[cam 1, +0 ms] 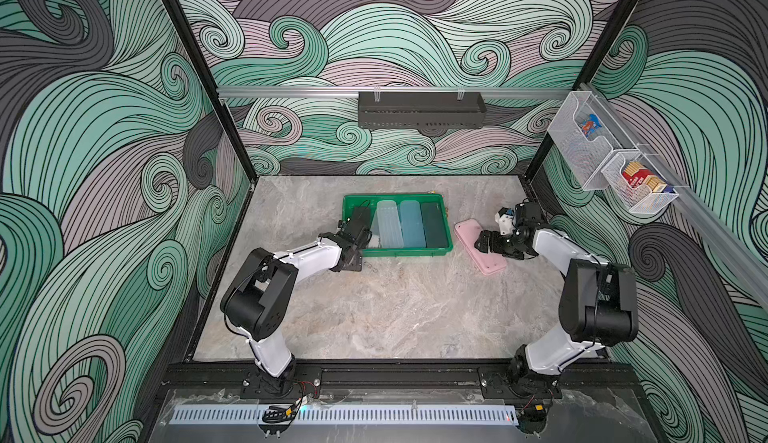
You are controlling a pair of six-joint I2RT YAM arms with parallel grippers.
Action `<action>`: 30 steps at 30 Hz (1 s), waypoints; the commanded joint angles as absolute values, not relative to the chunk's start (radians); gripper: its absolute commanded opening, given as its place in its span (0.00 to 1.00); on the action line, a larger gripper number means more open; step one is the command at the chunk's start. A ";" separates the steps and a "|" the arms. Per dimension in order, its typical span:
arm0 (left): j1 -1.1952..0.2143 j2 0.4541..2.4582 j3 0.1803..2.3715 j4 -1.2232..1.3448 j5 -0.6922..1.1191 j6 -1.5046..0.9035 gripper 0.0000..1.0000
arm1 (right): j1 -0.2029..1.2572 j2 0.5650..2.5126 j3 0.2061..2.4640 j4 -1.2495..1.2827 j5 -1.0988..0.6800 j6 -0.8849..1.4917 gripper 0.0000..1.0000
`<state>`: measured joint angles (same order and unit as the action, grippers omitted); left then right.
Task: Put the pencil case into the storage box
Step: Adjust the storage box at the center of the board.
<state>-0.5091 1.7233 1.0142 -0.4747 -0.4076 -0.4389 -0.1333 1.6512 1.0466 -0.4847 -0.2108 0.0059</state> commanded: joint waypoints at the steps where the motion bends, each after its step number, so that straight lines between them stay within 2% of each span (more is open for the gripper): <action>1: -0.509 1.714 1.006 -0.457 -0.358 -0.457 0.99 | -0.104 1.670 1.100 -0.471 -0.198 -0.126 0.99; 15: -0.508 1.661 0.975 -0.468 -0.338 -0.469 0.99 | 0.010 1.801 1.197 -0.531 0.078 -0.288 0.99; 30: -0.506 1.640 0.946 -0.460 -0.336 -0.466 0.99 | 0.041 1.925 1.209 -0.531 0.133 -0.258 0.99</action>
